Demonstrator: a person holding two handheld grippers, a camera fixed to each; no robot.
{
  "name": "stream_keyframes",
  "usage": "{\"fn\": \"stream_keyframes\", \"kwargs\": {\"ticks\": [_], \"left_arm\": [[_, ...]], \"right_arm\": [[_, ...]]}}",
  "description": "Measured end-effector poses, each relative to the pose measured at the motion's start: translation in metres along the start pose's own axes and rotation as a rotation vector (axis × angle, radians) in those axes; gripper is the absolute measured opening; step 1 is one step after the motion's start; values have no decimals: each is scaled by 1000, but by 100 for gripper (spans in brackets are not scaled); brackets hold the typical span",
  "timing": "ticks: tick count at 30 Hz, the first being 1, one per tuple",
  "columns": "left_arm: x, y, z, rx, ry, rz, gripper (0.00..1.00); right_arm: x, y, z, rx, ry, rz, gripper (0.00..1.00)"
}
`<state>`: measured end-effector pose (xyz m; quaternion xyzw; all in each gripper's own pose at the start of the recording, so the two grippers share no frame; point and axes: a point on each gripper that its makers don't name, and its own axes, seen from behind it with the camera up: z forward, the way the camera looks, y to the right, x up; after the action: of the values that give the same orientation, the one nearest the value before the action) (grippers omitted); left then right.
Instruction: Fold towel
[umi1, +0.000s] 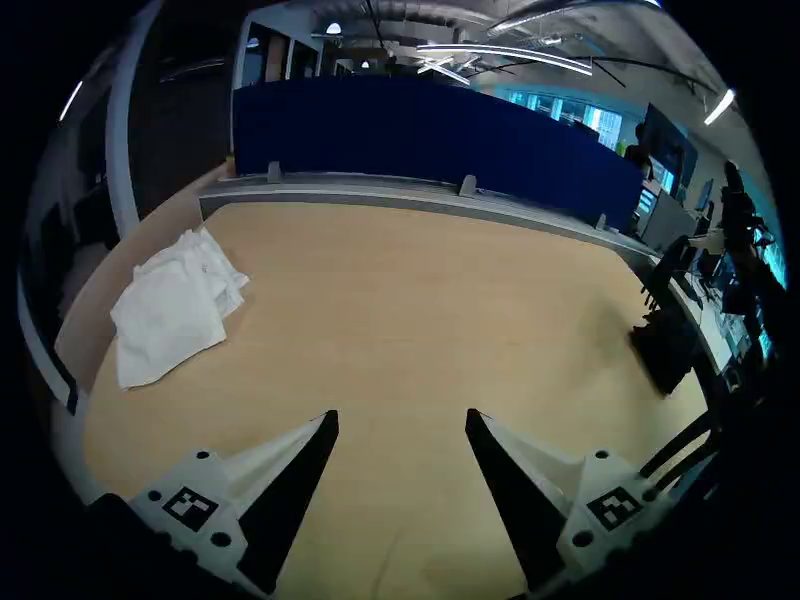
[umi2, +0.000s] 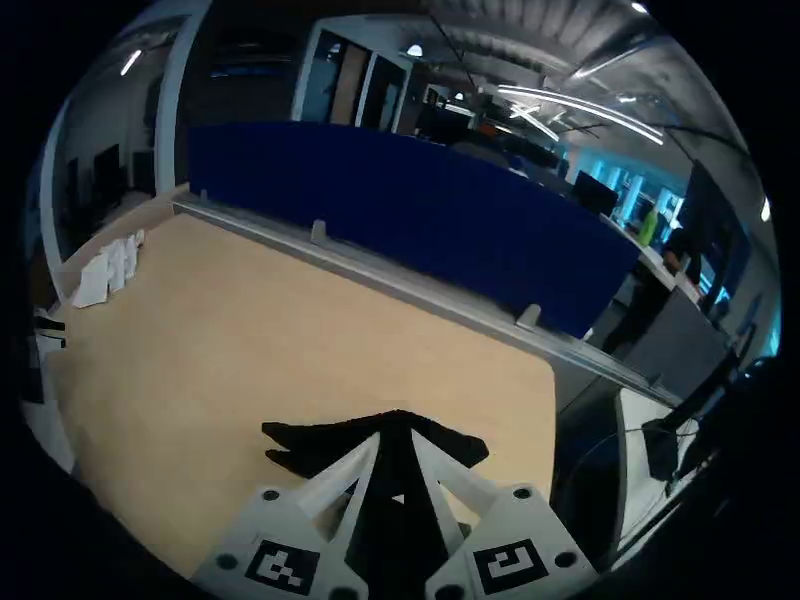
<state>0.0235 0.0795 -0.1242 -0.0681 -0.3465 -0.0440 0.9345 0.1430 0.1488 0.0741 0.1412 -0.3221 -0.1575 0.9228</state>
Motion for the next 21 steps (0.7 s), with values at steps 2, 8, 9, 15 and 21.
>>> {"fn": "stream_keyframes", "kwargs": {"ticks": [2, 8, 9, 15, 21], "left_arm": [[0, 2, 1, -3, -1, 3, 94], [0, 10, 2, -11, -4, 13, 94], [0, 12, 2, -13, -4, 14, 94], [1, 21, 1, -26, -5, 23, 94], [3, 27, 1, -36, -1, 32, 94]], "right_arm": [[-6, 3, -2, -3, -5, 8, 7], [-28, 10, -13, -11, -27, 28, 7], [-32, 11, -15, -12, -31, 30, 7], [-52, 11, -27, -5, -50, 46, 7], [-73, 11, -38, 4, -70, 60, 7]]}}
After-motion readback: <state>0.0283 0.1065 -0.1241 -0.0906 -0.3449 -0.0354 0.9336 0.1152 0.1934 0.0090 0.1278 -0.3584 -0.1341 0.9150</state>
